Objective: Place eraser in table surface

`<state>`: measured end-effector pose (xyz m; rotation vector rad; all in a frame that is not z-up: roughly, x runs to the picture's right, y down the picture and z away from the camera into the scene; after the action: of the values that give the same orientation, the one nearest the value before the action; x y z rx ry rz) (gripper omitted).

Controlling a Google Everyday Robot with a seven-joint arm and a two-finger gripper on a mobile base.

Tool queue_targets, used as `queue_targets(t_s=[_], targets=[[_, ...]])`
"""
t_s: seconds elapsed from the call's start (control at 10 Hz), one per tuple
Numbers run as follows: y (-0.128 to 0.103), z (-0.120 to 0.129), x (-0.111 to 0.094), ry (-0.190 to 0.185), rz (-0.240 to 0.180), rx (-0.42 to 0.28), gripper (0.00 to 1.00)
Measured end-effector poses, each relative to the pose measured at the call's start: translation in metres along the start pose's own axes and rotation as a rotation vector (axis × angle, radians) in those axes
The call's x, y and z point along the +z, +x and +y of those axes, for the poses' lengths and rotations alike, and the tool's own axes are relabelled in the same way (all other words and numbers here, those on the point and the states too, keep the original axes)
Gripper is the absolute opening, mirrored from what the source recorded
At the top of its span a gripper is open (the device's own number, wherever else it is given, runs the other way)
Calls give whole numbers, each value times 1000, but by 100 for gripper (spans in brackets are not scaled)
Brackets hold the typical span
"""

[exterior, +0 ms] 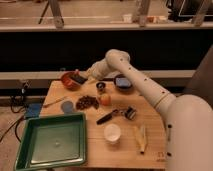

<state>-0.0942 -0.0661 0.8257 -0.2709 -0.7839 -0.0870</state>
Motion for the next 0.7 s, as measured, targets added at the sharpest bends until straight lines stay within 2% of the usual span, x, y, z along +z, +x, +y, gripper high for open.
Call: queue_targets(t_s=[0.3, 0.5, 0.7], targets=[[15, 0, -49, 90, 36, 22, 0], [22, 1, -60, 121, 48, 42, 0], [24, 2, -62, 125, 52, 45, 0]])
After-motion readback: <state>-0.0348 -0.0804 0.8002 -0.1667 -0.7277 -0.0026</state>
